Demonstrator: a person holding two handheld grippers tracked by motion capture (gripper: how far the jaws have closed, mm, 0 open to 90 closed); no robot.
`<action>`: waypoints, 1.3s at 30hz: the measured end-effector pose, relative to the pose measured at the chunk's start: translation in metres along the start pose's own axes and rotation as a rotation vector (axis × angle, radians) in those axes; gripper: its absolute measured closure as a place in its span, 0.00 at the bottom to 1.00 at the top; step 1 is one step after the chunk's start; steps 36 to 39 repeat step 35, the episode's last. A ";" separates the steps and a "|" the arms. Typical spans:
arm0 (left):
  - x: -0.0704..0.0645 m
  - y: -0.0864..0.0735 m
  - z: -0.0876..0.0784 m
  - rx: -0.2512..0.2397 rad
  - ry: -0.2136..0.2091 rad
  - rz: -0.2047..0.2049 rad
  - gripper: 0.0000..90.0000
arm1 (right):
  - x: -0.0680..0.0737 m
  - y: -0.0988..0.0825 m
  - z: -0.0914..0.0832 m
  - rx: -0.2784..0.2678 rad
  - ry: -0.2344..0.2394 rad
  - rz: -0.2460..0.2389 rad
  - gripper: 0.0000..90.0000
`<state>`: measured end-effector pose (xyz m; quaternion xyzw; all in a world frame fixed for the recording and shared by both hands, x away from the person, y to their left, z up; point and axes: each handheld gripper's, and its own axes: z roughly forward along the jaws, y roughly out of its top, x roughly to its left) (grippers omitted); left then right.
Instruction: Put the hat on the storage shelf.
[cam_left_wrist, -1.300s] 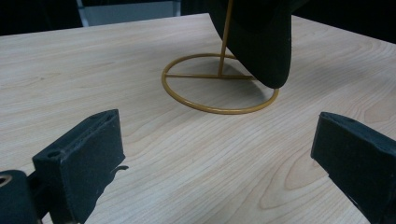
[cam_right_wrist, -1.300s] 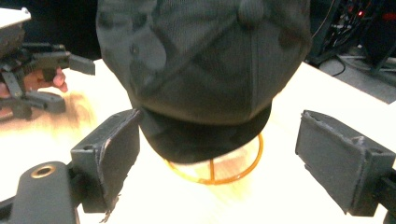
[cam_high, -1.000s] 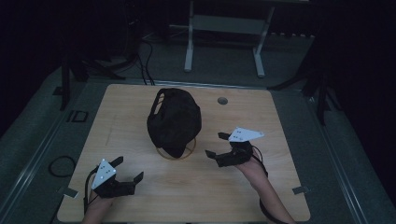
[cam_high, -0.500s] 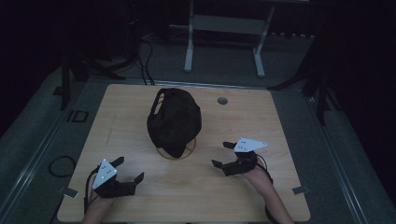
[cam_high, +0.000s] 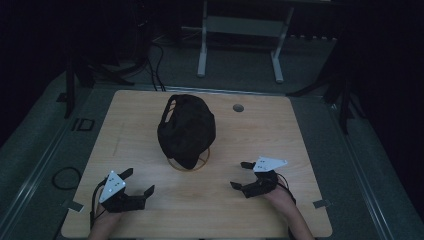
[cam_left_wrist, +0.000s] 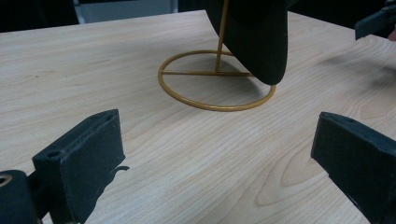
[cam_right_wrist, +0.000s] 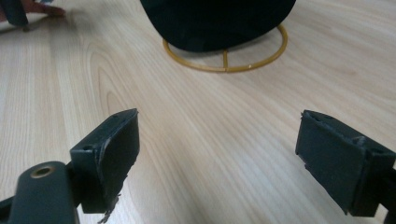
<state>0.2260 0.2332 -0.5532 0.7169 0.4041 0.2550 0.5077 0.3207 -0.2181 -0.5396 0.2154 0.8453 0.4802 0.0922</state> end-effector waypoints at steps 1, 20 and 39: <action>0.000 0.000 0.000 0.001 0.000 0.003 0.03 | 0.000 -0.001 -0.001 0.008 -0.005 -0.001 0.15; -0.001 0.000 0.000 0.006 -0.003 0.013 0.03 | 0.002 -0.028 -0.028 0.017 -0.007 0.016 0.15; 0.000 -0.001 -0.001 0.008 -0.005 0.008 0.03 | 0.001 -0.032 -0.031 0.014 -0.027 0.012 0.15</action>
